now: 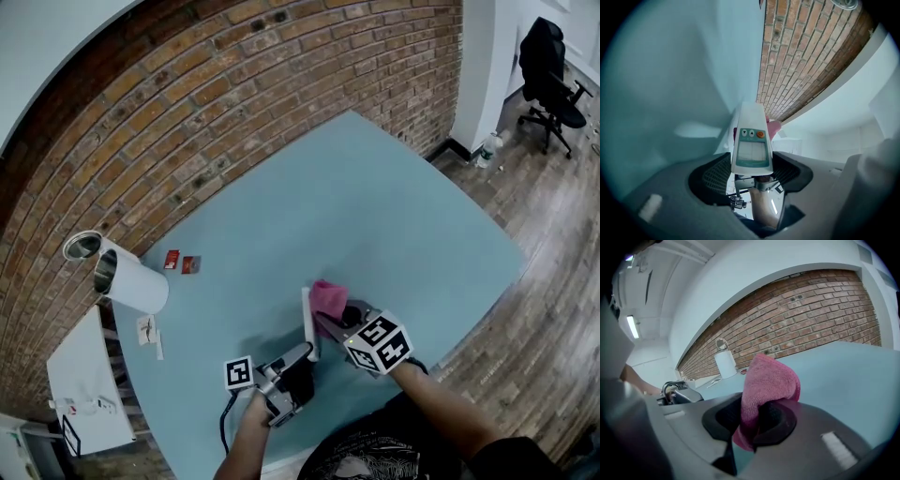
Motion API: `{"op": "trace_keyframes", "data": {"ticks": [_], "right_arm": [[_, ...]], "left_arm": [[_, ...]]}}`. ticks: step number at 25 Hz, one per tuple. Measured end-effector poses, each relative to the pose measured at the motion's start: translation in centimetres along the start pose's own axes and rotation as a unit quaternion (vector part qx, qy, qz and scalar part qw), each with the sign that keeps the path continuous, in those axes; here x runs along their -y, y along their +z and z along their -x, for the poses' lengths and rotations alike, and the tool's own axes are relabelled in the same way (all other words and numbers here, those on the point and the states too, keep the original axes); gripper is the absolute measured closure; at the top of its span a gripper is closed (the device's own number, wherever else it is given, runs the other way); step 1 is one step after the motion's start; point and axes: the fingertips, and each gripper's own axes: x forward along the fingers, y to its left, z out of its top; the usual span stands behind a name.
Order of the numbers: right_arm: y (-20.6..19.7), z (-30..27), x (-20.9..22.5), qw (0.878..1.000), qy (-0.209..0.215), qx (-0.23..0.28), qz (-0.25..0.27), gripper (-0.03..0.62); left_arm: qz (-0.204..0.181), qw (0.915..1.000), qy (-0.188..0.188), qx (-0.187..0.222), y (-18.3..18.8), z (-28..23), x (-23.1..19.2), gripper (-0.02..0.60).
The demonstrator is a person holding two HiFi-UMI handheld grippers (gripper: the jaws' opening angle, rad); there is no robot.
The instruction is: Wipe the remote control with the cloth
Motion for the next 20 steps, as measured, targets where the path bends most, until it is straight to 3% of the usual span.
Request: {"op": "trace_keyframes", "data": {"ticks": [20], "right_arm": [[0.0,2.9,-4.2,0.999,0.027,0.001,0.029,0.530]], "left_arm": [[0.002,0.9973,-0.048,0.055,1.6,-1.0,1.0,0.305]]}}
